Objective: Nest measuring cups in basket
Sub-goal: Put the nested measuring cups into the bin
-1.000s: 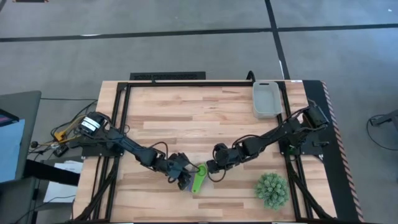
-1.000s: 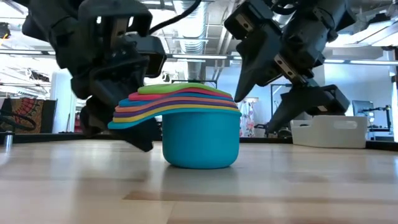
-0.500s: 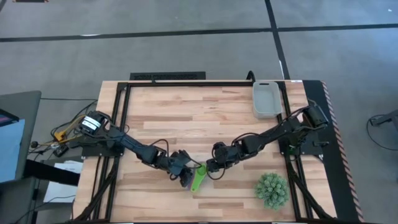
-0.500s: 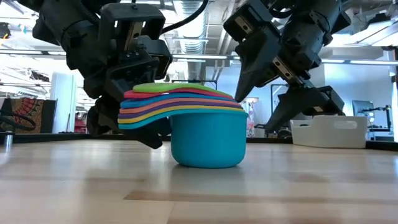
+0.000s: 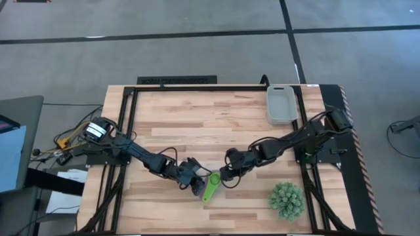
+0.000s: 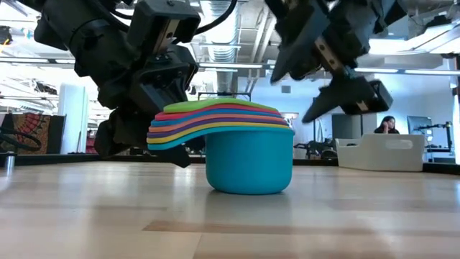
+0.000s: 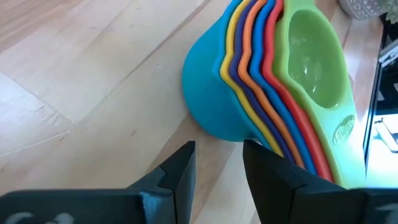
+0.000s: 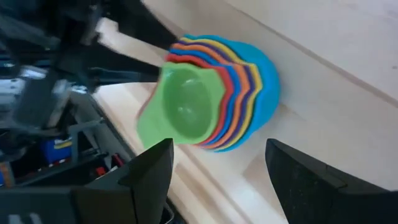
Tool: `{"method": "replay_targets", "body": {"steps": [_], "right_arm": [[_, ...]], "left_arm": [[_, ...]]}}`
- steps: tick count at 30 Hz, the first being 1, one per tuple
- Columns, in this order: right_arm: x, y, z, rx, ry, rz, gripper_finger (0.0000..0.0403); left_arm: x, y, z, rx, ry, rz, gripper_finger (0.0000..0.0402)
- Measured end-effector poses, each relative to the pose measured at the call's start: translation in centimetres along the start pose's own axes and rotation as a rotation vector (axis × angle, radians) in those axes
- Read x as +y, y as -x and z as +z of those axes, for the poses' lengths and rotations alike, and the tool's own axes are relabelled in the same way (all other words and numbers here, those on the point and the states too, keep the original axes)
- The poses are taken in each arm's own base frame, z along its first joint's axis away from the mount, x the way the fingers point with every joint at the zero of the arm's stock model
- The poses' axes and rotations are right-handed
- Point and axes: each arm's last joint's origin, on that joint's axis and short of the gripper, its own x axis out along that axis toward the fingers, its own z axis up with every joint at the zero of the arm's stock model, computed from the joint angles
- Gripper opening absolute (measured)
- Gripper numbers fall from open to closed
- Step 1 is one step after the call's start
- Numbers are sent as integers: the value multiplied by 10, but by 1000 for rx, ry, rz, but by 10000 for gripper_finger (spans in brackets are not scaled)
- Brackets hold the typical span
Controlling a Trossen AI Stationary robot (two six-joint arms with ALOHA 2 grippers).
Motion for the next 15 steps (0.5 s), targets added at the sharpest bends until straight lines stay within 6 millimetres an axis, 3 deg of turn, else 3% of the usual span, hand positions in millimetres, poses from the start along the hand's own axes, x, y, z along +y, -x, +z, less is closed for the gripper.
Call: {"method": "replay_targets", "body": {"steps": [5, 15], "right_arm": [[-6, -15, 1, 3, 26, -22, 285], [-13, -36, 8, -14, 24, -9, 348]], "left_arm": [[-1, 0, -1, -6, 22, -1, 121], [-2, 1, -3, -2, 32, -4, 121]]}}
